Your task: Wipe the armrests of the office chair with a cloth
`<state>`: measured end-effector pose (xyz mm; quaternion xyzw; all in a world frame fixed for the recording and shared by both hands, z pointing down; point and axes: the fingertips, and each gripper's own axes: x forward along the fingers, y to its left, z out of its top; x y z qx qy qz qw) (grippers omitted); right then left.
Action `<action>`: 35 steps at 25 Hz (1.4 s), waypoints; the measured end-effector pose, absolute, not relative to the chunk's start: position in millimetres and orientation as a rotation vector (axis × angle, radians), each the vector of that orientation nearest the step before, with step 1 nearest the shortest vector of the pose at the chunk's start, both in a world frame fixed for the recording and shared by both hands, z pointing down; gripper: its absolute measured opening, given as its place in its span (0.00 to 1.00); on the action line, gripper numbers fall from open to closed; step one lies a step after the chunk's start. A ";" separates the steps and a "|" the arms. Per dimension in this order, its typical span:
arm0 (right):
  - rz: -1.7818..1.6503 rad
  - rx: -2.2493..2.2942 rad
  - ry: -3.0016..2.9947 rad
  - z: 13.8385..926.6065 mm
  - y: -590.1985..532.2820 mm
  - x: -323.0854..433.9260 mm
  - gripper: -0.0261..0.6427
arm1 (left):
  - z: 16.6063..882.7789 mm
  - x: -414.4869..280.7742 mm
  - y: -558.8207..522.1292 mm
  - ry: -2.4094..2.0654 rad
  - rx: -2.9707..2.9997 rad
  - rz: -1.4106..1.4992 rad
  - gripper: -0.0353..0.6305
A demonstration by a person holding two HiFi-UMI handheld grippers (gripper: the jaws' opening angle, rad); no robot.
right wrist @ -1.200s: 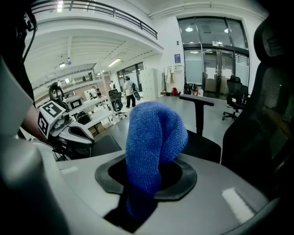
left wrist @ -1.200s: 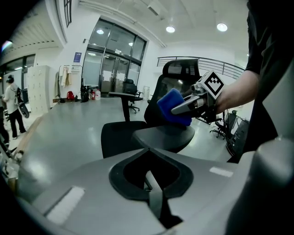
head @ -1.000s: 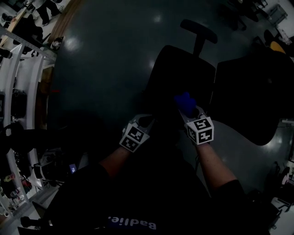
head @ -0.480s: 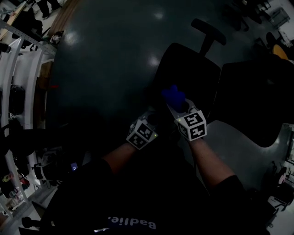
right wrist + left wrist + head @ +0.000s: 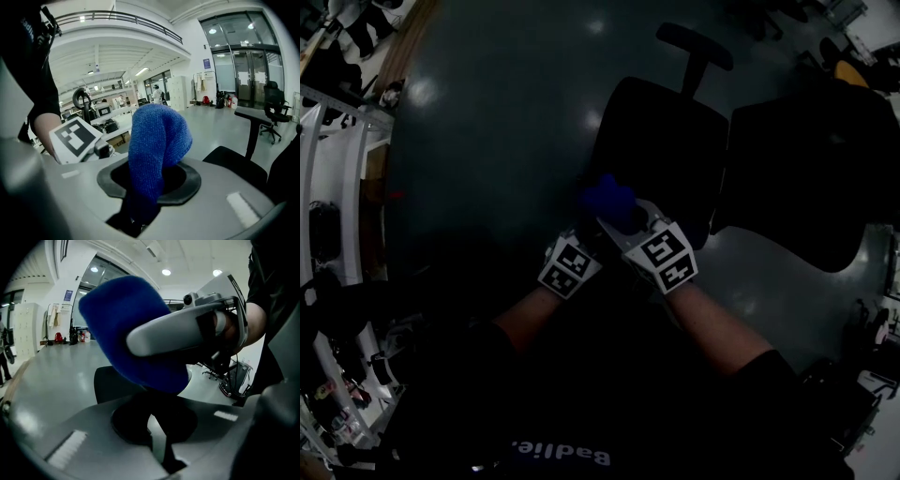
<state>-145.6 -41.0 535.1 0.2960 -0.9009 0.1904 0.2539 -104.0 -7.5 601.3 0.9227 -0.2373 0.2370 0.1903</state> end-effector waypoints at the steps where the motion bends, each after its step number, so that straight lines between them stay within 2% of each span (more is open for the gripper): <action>1: 0.513 0.804 -2.462 528.8 -36.9 -141.8 0.24 | 601.2 -104.1 -7.9 -0.670 2.591 0.670 0.08; 6: 0.507 0.895 -2.480 505.5 -19.9 -92.6 0.23 | 601.6 -108.2 -7.5 -0.718 2.567 0.696 0.08; 12: 0.527 1.095 -2.404 499.3 1.6 5.5 0.23 | 600.9 -108.5 -9.3 -0.787 2.532 0.749 0.08; 19: 0.602 1.259 -2.252 527.5 34.9 88.7 0.24 | 597.1 -109.0 -8.8 -0.816 2.524 0.789 0.08; 25: 0.668 1.214 -2.240 557.7 45.9 73.9 0.23 | 599.9 -106.5 -10.2 -0.819 2.522 0.780 0.08; 35: 0.694 1.086 -2.309 565.9 31.0 -8.2 0.23 | 598.7 -106.2 -8.3 -0.780 2.536 0.684 0.08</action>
